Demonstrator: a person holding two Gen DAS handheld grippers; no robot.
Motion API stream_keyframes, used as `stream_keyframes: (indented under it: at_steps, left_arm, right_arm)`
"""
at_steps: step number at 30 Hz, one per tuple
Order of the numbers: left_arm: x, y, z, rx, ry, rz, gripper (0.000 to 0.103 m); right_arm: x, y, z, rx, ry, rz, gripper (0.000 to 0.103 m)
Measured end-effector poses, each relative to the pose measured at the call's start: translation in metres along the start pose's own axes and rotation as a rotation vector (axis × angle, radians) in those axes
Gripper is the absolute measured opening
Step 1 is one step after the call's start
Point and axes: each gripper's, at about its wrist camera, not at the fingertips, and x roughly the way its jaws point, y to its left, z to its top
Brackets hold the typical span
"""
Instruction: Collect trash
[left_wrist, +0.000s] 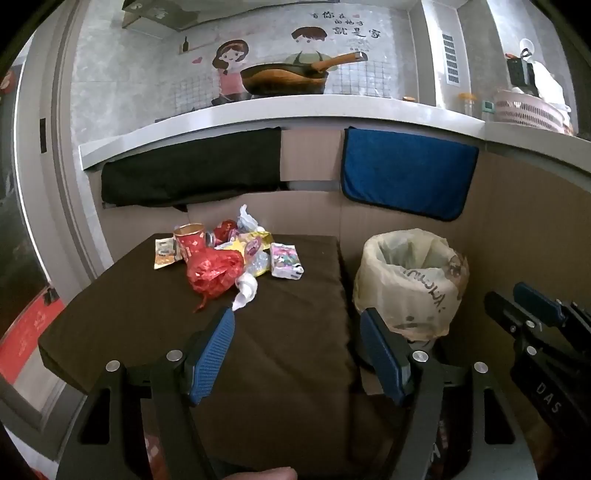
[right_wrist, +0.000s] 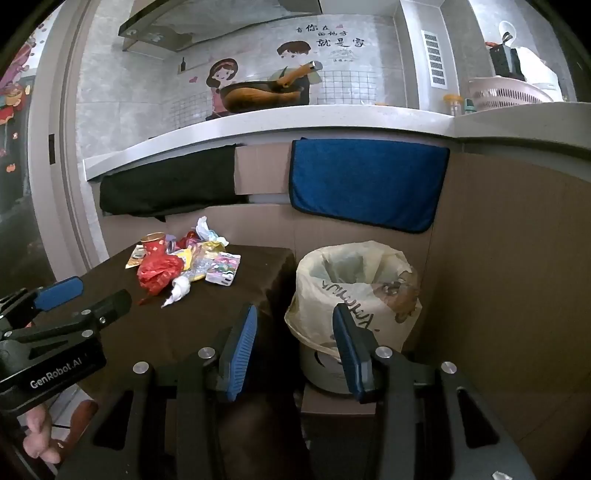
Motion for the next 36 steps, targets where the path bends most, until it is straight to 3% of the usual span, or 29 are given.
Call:
stream_keyframes:
  at_steps: [36]
  left_arm:
    - [-0.0039, 0.0069, 0.003, -0.003, 0.0, -0.002, 0.071]
  right_arm:
    - [0.003, -0.0029, -0.0006, 0.003, 0.007, -0.002, 0.04]
